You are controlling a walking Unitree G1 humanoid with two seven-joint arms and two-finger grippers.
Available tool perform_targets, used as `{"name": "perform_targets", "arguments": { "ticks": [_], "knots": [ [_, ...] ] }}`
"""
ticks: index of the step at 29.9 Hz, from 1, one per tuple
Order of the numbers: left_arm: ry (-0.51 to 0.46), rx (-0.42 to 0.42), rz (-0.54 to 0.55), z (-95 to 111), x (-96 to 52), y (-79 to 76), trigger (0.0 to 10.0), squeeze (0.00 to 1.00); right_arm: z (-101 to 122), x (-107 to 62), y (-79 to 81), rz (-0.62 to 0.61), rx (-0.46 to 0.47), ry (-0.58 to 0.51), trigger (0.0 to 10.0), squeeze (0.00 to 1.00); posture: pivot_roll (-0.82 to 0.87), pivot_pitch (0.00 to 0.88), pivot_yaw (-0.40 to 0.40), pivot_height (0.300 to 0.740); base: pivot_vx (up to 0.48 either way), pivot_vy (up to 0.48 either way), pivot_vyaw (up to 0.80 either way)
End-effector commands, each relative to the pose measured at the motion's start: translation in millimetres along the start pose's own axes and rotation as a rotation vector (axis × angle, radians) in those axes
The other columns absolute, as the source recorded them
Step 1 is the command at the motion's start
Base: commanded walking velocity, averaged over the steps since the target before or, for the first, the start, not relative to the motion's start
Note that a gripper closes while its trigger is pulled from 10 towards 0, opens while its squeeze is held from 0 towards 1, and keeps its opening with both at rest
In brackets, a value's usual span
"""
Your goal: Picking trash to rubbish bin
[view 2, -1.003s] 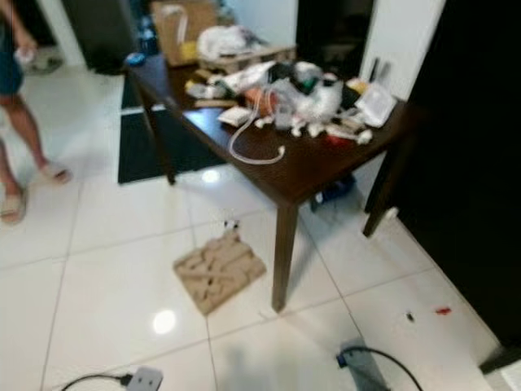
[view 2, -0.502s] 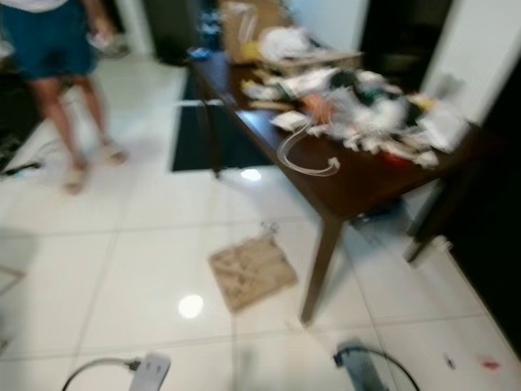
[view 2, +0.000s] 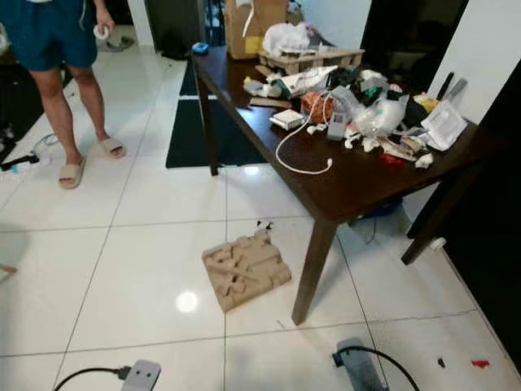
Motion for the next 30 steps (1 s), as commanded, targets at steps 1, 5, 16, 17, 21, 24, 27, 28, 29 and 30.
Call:
{"name": "perform_targets", "arguments": {
  "ticks": [1,5,16,17,21,24,27,28,29,30],
  "knots": [
    [0.032,-0.017,-0.029,-10.6,0.3,-7.7,10.0,0.00,0.1,-0.1,-1.6,0.001,-0.003,0.003,10.0,0.00,0.04,0.069,-0.027,0.740,0.000,-0.435,0.80],
    [0.031,-0.016,-0.032,-10.2,0.3,-7.6,10.0,0.00,-1.7,-0.2,-0.6,0.004,0.000,0.006,10.0,0.00,0.04,0.069,-0.027,0.740,0.000,-0.431,0.80],
    [0.034,-0.009,-0.034,-10.7,0.3,-7.8,10.0,0.00,-2.9,-0.6,-1.3,-0.010,0.029,-0.003,10.0,0.00,0.03,0.073,-0.021,0.740,0.000,-0.430,0.59],
    [0.035,-0.008,-0.034,-10.8,0.2,-7.7,10.0,0.00,-2.6,-0.6,-1.8,-0.011,0.029,-0.005,10.0,0.00,0.03,0.073,-0.021,0.740,0.000,-0.431,0.00],
    [0.036,-0.007,-0.036,-11.4,0.2,-8.1,10.0,0.00,-1.4,-0.7,-3.4,-0.014,0.033,-0.012,10.0,0.00,0.03,0.075,-0.023,0.740,0.000,-0.429,0.00],
    [0.035,-0.007,-0.036,-11.3,0.2,-8.1,10.0,0.00,-1.3,-0.7,-3.5,-0.015,0.032,-0.012,10.0,0.00,0.03,0.075,-0.023,0.740,0.000,-0.431,0.00],
    [0.035,-0.006,-0.038,-11.3,0.2,-8.4,10.0,0.00,-1.2,-0.7,-3.7,-0.015,0.031,-0.013,10.0,0.00,0.03,0.075,-0.022,0.740,0.000,-0.431,0.00],
    [0.035,-0.005,-0.039,-11.1,0.3,-8.4,10.0,0.00,-1.4,-0.7,-3.7,-0.015,0.030,-0.013,10.0,0.00,0.03,0.075,-0.025,0.740,0.000,-0.431,0.00],
    [0.034,-0.004,-0.039,-10.9,0.3,-8.4,10.0,0.00,-1.4,-0.7,-3.7,-0.014,0.030,-0.013,10.0,0.00,0.03,0.074,-0.026,0.740,0.000,-0.431,0.00],
    [0.034,-0.004,-0.039,-10.9,0.3,-8.4,10.0,0.00,-1.4,-0.7,-3.7,-0.014,0.030,-0.013,10.0,0.00,0.03,0.074,-0.026,0.740,0.000,-0.431,0.00]
  ]
}}
Point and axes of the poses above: a point about 5 cm out from each wrist's last joint towards the gripper, its own x axis pointing out of the wrist towards the gripper, its own z axis along the axis of the wrist's last joint, y = z × x, the point moved 1 cm from there along x, pointing out of the wrist towards the gripper, and after that the axes turned 9 degrees about -x, right-handed, at the moved point
